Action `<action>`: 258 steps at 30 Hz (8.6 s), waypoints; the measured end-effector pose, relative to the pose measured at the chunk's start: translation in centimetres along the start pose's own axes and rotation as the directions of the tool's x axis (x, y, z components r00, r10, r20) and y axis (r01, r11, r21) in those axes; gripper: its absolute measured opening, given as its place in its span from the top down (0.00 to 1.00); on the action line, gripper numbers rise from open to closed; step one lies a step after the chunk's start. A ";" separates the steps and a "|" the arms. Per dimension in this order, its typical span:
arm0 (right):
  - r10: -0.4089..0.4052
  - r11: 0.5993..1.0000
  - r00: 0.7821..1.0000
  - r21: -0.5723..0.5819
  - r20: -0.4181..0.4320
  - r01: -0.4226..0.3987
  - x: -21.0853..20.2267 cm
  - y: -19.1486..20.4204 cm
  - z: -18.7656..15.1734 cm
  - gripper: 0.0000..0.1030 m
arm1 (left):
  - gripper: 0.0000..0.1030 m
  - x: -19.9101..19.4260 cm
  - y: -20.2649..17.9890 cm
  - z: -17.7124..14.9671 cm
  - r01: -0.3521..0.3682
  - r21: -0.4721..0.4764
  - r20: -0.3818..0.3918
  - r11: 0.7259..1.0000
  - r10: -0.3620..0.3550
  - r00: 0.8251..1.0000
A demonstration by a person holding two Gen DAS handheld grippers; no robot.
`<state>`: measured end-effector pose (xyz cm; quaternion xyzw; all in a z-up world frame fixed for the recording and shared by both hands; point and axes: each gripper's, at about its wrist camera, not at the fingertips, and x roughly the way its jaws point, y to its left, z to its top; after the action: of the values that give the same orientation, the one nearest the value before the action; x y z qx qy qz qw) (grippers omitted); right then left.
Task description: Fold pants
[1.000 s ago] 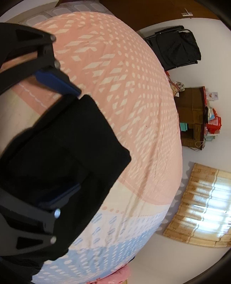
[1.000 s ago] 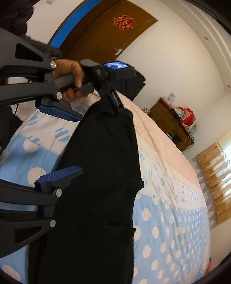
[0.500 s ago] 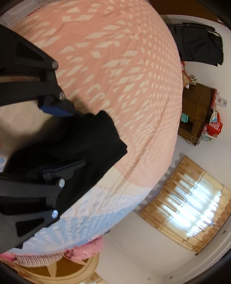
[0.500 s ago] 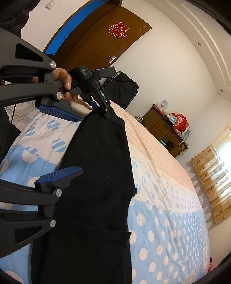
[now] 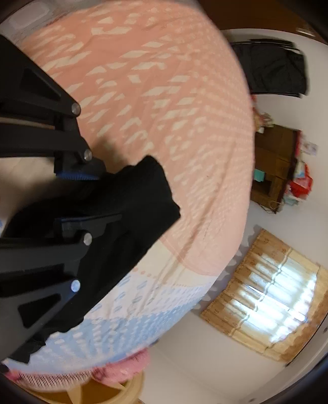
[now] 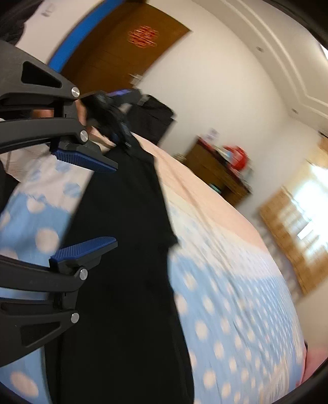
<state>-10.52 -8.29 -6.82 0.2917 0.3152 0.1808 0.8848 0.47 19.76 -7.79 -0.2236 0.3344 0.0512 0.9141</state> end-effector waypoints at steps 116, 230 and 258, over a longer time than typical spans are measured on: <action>-0.323 0.906 0.934 -0.334 -0.151 0.260 11.8 -4.0 8.4 0.63 | 0.01 -2.0 -15.9 -9.8 0.085 0.624 -0.206 0.777 0.058 0.977; -0.170 0.855 0.980 -0.480 0.099 0.197 16.9 7.5 10.4 0.70 | 0.76 1.7 -7.6 6.6 -0.146 0.411 0.069 0.900 0.129 0.989; -0.226 0.910 0.970 -0.335 0.094 0.244 13.9 3.6 9.7 0.91 | 0.01 0.9 2.4 5.8 -0.168 0.057 -0.045 0.984 0.170 0.984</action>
<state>5.72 -2.44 -4.71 0.0970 0.2881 0.1177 0.9454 4.02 24.40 -5.30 -0.1713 0.3761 0.1142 0.9034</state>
